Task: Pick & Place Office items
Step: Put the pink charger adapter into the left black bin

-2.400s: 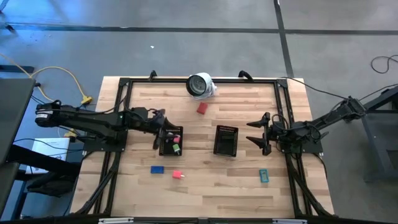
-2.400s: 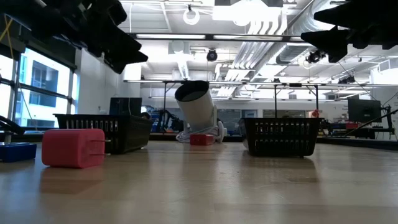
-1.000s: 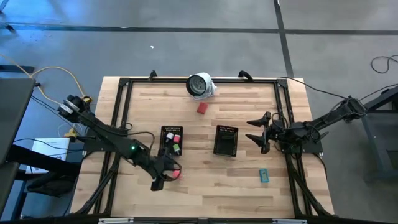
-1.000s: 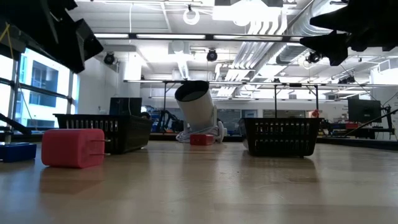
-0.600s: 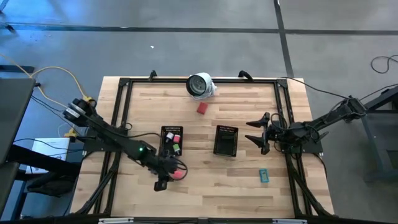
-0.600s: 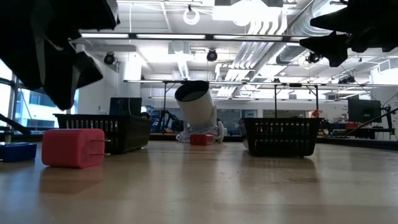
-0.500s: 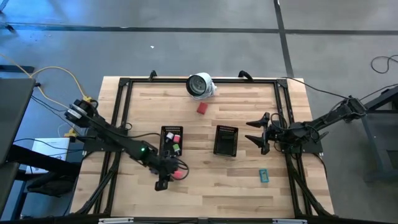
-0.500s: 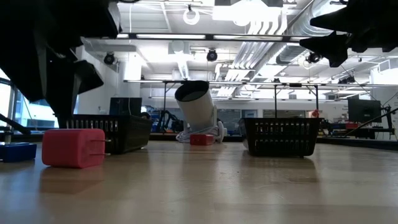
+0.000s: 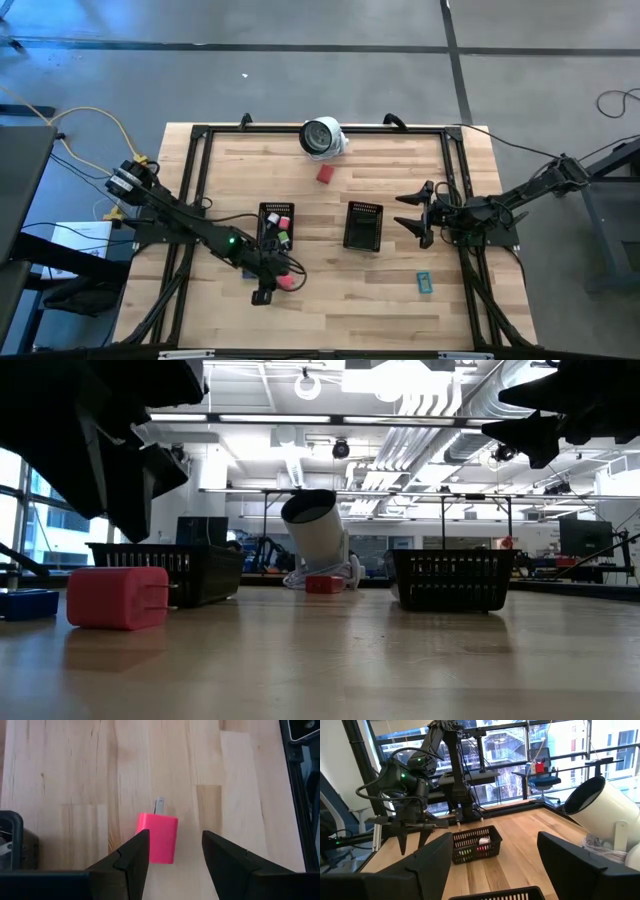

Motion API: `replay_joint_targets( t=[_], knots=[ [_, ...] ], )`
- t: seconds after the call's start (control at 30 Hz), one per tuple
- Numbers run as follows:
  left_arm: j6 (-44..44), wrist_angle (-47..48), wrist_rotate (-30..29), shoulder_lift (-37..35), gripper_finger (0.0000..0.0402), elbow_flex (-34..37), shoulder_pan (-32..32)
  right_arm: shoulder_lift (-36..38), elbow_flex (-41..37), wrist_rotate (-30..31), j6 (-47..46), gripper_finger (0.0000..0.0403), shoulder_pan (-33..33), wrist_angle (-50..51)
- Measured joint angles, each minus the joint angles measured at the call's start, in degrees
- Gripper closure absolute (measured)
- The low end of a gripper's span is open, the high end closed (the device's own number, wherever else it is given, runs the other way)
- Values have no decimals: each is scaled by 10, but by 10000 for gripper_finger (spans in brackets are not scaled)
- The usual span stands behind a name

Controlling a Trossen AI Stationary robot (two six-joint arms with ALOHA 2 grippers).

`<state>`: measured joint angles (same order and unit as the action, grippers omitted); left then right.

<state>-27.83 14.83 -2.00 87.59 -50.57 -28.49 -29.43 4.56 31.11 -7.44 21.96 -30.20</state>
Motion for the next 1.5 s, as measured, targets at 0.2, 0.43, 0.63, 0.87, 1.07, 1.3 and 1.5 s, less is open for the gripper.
replay_joint_targets(
  t=[0.2, 0.43, 0.63, 0.87, 1.07, 1.3, 1.5],
  knots=[
    [2, 16, -1, 4, 225, 0, 0, 0, 0, 0, 1, 125, 0, 0],
    [12, 19, -7, 18, 225, 0, 4, 0, 0, 0, -1, 125, 0, 3],
    [13, 20, 12, 40, 225, 0, 10, -1, 0, 0, -2, 125, 0, 5],
    [13, 15, 21, 59, 225, -10, 10, -2, 0, 0, -3, 125, 0, 8],
    [13, 13, 22, 61, 225, -10, 10, -2, 0, 0, -5, 125, 0, 14],
    [13, 6, 22, 61, 236, -10, 10, -2, 0, 0, -5, 125, 0, 17],
    [10, 4, 25, 61, 279, -11, 10, -2, 0, 0, -5, 125, 0, 18]
  ],
)
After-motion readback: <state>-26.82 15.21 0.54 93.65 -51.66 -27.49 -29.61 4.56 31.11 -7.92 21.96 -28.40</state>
